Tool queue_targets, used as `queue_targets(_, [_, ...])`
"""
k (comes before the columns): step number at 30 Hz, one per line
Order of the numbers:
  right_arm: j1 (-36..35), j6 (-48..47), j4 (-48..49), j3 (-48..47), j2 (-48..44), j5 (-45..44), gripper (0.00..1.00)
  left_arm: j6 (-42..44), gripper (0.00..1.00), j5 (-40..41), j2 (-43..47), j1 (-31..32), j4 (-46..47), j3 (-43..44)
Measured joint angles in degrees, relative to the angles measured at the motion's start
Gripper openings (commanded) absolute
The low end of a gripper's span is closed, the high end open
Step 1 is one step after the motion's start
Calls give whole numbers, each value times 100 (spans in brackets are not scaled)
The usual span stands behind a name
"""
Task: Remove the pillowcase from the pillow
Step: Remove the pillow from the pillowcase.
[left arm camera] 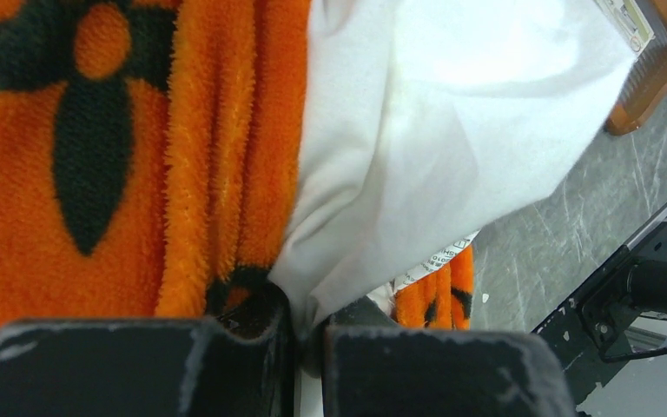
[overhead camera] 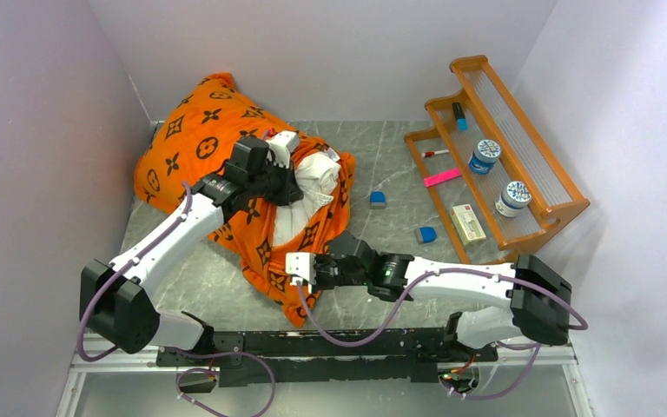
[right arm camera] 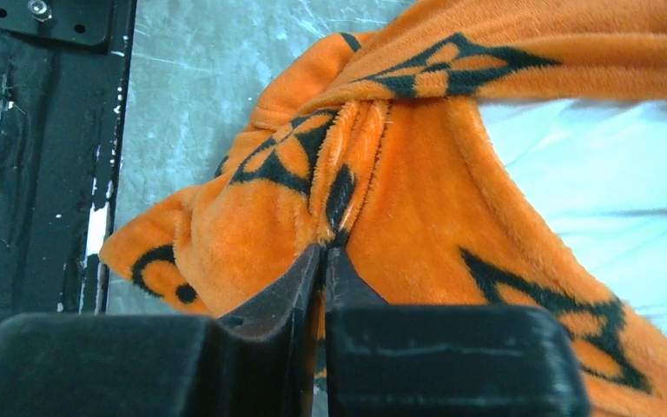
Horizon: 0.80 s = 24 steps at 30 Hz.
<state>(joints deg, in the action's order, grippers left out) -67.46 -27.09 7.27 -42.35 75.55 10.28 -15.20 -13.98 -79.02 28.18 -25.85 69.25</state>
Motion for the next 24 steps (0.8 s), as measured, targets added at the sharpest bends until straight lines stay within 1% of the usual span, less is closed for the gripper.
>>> queue_targets(3, [-26, -275, -417, -387, 234, -4, 18, 146, 5, -13, 57, 13, 127, -63])
queue_targets(5, [-7, -470, -798, -789, 472, -2, 24, 243, 5, -13, 66, 31, 192, -63])
queue_targets(9, [155, -782, -1513, -1482, 850, 81, 40, 380, 5, 11, 66, 90, 293, -66])
queue_targets(12, [275, -1001, -1884, -1773, 922, 210, 48, 466, 5, 74, 66, 151, 372, -66])
queue_targets(15, [391, -1202, -2081, -1921, 901, 374, 52, 529, 5, 118, 66, 175, 442, -66])
queue_targets(24, [852, -1609, -2428, -2356, 809, 699, 53, 570, 5, 140, 66, 177, 529, -66])
